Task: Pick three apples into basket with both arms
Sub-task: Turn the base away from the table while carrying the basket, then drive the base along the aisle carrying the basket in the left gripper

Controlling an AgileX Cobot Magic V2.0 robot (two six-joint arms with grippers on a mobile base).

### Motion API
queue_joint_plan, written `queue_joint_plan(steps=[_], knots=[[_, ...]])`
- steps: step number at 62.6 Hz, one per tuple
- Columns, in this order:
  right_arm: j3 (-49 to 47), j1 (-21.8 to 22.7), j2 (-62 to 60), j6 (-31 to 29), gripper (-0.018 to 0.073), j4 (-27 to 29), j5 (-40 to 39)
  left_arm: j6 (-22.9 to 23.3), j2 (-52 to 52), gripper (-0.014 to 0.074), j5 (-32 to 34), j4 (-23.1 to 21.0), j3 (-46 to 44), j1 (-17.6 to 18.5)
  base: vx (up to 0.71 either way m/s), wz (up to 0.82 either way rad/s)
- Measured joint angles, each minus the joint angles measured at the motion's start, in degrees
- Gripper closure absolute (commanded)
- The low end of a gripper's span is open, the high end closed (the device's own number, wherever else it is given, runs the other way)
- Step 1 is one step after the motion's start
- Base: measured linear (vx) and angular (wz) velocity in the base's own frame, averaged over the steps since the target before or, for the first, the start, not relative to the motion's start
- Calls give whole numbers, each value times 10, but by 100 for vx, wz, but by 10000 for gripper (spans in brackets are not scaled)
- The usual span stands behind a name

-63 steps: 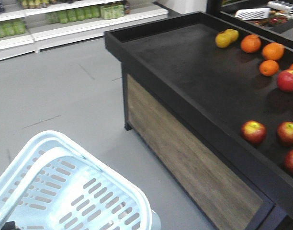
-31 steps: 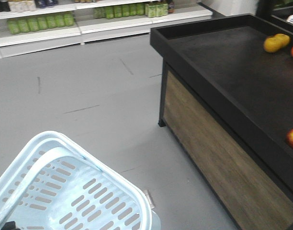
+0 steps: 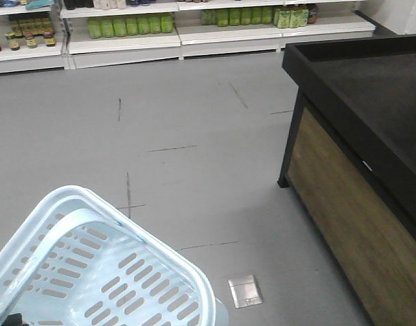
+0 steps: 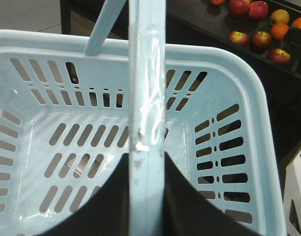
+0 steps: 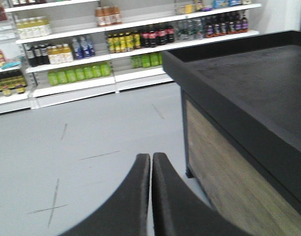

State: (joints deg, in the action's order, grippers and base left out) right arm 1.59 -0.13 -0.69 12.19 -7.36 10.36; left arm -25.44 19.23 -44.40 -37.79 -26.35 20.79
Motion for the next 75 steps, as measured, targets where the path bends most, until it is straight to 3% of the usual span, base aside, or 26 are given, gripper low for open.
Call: queue_joint_plan(steps=[75], knots=[[0,0,0,0,564,0,0,0,0,603,0,0,0,0,12,32]])
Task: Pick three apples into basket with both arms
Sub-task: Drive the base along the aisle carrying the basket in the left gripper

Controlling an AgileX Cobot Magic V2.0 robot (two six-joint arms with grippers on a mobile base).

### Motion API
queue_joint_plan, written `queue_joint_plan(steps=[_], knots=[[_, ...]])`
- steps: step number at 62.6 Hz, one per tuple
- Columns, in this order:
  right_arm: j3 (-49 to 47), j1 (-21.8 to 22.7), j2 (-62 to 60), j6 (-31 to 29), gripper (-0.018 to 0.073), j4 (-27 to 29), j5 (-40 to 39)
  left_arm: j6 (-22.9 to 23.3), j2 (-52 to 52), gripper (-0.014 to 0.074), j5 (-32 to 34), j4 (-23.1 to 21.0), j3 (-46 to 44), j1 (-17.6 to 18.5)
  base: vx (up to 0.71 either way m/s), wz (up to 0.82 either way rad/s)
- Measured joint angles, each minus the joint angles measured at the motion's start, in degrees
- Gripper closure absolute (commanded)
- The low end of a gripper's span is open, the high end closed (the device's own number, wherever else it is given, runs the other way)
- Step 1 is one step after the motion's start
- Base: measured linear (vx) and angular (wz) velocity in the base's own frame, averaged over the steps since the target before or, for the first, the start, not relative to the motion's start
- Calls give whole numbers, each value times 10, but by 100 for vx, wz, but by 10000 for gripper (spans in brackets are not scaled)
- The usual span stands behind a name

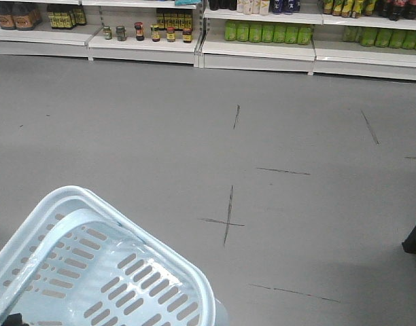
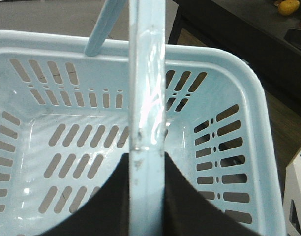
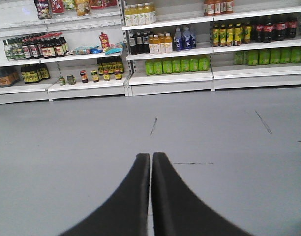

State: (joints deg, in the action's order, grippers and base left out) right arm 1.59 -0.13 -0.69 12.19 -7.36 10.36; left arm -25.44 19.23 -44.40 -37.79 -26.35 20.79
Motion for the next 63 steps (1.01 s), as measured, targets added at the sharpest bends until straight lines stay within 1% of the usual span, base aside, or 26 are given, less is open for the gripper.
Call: queue_joint_plan(steps=[25,63], knots=[[0,0,0,0,564,0,0,0,0,603,0,0,0,0,16,0],[0,0,0,0,564,0,0,0,0,603,0,0,0,0,21,-15]])
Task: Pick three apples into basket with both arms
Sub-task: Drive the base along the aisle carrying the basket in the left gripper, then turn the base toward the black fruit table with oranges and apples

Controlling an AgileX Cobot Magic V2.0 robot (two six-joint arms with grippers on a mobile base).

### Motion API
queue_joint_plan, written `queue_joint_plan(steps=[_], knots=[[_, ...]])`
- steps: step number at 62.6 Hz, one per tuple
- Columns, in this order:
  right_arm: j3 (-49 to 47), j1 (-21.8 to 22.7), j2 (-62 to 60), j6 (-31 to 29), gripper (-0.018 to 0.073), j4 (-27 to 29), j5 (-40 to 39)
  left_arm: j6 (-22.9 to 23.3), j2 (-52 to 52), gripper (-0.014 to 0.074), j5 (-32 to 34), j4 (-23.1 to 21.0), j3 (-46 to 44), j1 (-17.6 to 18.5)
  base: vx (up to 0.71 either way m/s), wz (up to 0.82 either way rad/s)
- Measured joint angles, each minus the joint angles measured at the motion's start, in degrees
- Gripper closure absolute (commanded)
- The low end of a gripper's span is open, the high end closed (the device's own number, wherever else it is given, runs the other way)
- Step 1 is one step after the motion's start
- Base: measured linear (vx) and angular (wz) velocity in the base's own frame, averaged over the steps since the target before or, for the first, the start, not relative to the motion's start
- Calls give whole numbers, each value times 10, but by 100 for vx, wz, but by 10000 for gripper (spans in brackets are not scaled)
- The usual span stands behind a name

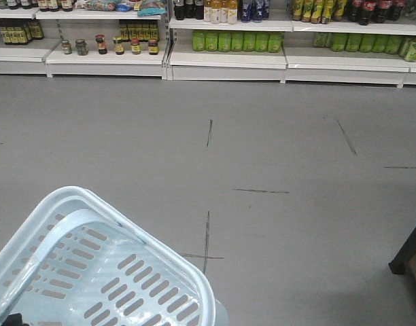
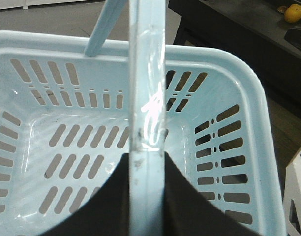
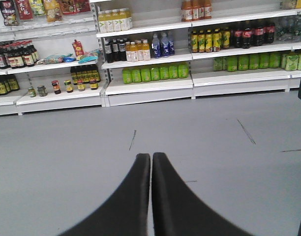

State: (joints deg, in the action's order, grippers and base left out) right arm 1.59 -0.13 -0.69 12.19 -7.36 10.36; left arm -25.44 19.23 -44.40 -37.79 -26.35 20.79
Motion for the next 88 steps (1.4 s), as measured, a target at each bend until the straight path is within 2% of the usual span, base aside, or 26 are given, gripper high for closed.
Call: queue_joint_plan(steps=[88], knots=[[0,0,0,0,564,0,0,0,0,603,0,0,0,0,20,-16]])
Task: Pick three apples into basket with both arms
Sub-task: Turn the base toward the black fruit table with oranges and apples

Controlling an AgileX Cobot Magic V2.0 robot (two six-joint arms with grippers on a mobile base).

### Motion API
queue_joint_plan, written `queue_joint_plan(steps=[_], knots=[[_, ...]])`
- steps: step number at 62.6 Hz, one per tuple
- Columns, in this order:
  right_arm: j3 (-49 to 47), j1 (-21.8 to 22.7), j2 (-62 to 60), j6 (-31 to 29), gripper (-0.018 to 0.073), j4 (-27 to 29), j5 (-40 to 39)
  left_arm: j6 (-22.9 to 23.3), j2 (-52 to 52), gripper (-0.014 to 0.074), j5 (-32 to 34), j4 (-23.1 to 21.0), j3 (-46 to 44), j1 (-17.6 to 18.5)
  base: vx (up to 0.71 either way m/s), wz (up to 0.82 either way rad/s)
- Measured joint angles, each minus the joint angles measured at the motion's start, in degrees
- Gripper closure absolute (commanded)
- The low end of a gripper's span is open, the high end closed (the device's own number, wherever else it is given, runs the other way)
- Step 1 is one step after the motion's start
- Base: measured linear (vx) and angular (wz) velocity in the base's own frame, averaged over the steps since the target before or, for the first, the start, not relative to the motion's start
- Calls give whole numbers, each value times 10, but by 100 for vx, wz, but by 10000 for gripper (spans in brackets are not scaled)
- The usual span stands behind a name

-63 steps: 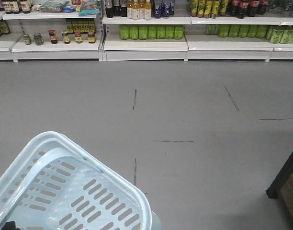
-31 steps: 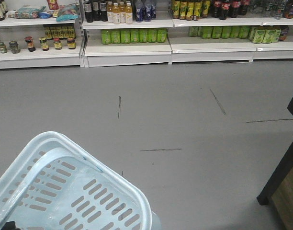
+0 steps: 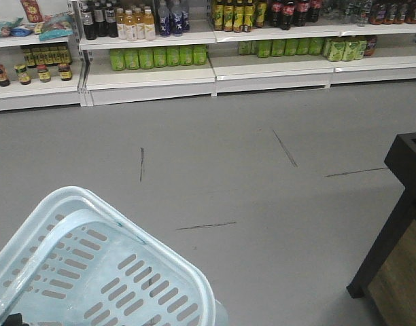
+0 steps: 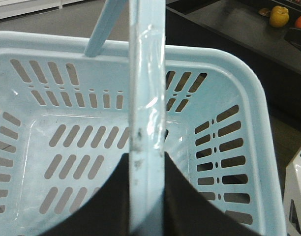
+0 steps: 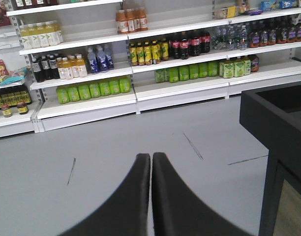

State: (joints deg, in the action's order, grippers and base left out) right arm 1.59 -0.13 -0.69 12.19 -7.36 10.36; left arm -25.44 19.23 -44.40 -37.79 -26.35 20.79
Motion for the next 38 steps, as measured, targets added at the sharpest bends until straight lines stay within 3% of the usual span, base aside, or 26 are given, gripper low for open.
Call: queue_joint_plan(steps=[38], knots=[[0,0,0,0,564,0,0,0,0,604,0,0,0,0,15,-34]])
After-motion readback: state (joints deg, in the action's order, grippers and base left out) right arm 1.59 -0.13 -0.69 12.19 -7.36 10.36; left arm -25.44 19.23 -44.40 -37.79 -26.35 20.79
